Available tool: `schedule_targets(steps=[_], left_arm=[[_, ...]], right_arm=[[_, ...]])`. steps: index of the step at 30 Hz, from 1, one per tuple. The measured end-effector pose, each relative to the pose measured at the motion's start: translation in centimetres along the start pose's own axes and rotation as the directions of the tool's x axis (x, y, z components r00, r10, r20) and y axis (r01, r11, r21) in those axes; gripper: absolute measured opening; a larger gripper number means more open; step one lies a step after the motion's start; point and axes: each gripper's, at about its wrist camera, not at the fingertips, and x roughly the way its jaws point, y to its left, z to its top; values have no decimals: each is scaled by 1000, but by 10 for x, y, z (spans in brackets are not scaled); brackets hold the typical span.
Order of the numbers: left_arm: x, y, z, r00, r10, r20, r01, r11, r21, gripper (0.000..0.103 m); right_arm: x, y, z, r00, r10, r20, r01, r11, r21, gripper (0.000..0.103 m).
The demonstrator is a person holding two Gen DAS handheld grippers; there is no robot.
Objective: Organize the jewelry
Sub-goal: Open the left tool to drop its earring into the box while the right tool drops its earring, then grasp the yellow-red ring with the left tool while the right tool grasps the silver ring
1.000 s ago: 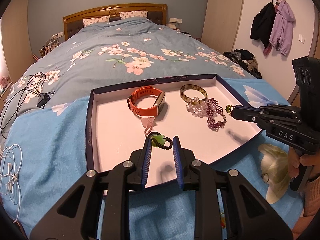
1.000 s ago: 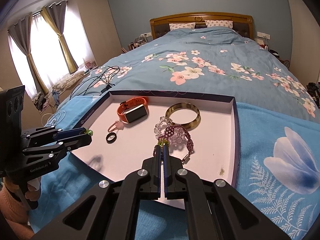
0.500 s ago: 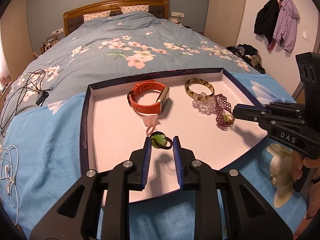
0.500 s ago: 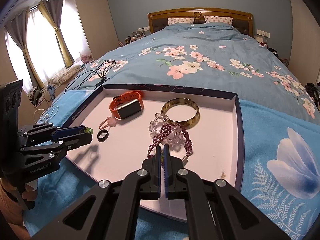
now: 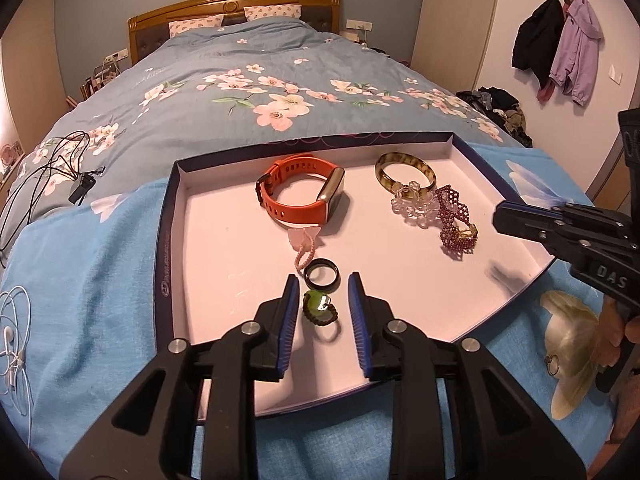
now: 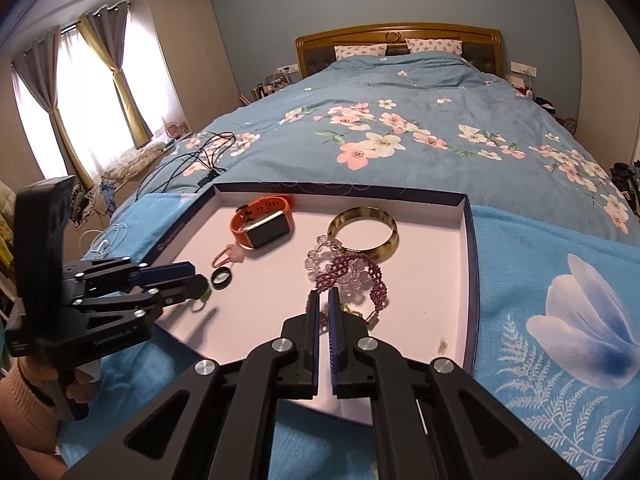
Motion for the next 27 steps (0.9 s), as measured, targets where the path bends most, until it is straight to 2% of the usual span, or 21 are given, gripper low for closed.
schedule_targets(steps=[6, 11, 21, 27], left_arm=[[-26, -2, -2, 998, 18, 64, -19, 1000, 15, 36], [-63, -11, -15, 992, -19, 122, 9, 997, 81, 46], [-95, -39, -66, 990, -110, 86, 91, 976, 196, 48], [-93, -54, -88, 990, -138, 35, 127, 967, 221, 49]], right_arm=[[-24, 3, -10, 999, 28, 24, -28, 1000, -6, 13], [-49, 1, -24, 999, 39, 34, -39, 999, -8, 28], [-62, 3, -76, 998, 5, -63, -7, 999, -39, 34], [-61, 8, -95, 995, -8, -101, 3, 999, -50, 35]])
